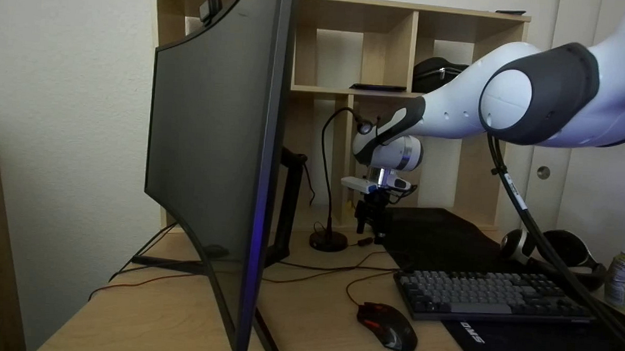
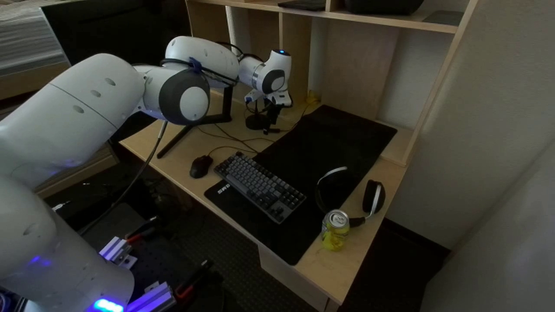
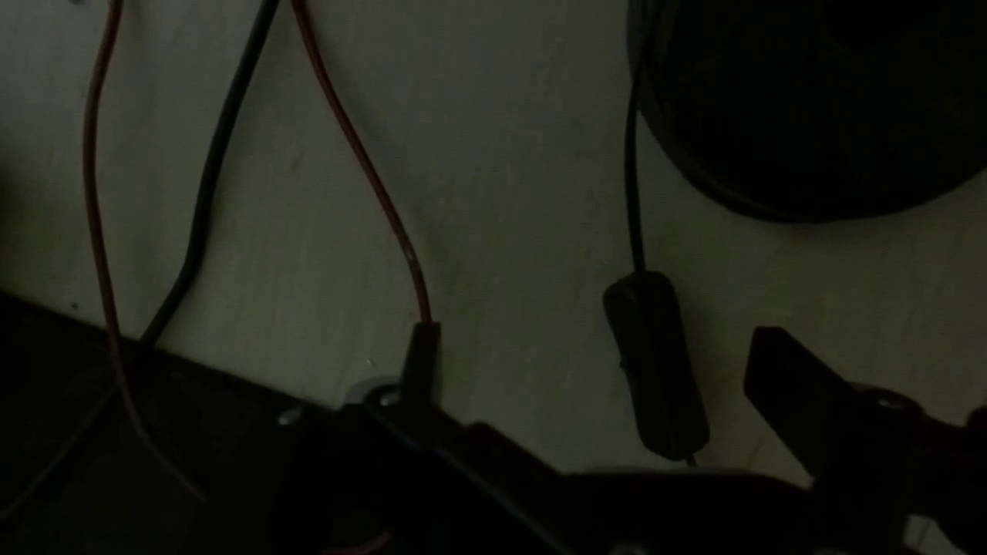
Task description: Switch on the desk lamp
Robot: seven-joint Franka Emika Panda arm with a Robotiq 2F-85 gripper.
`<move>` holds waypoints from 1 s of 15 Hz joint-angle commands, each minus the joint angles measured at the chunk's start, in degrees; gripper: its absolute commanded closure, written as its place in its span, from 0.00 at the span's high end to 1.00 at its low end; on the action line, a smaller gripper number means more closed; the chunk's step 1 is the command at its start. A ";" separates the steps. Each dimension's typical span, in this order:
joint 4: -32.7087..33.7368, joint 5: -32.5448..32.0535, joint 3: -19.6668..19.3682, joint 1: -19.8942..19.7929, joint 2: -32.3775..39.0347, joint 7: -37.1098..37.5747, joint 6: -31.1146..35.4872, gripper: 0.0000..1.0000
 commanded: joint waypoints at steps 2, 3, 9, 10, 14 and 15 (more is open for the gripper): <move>0.59 0.13 -0.04 0.91 1.63 1.35 3.46 1.00; 0.64 -0.08 -0.22 1.13 1.84 1.69 3.77 1.00; 1.06 -1.19 -1.56 2.38 3.43 3.08 5.68 1.00; 1.12 -1.52 -1.93 2.52 3.55 2.99 5.70 1.00; 0.11 -1.93 -2.14 2.59 2.70 2.55 5.35 1.00; 0.11 -2.36 -2.58 2.82 2.72 2.84 5.58 1.00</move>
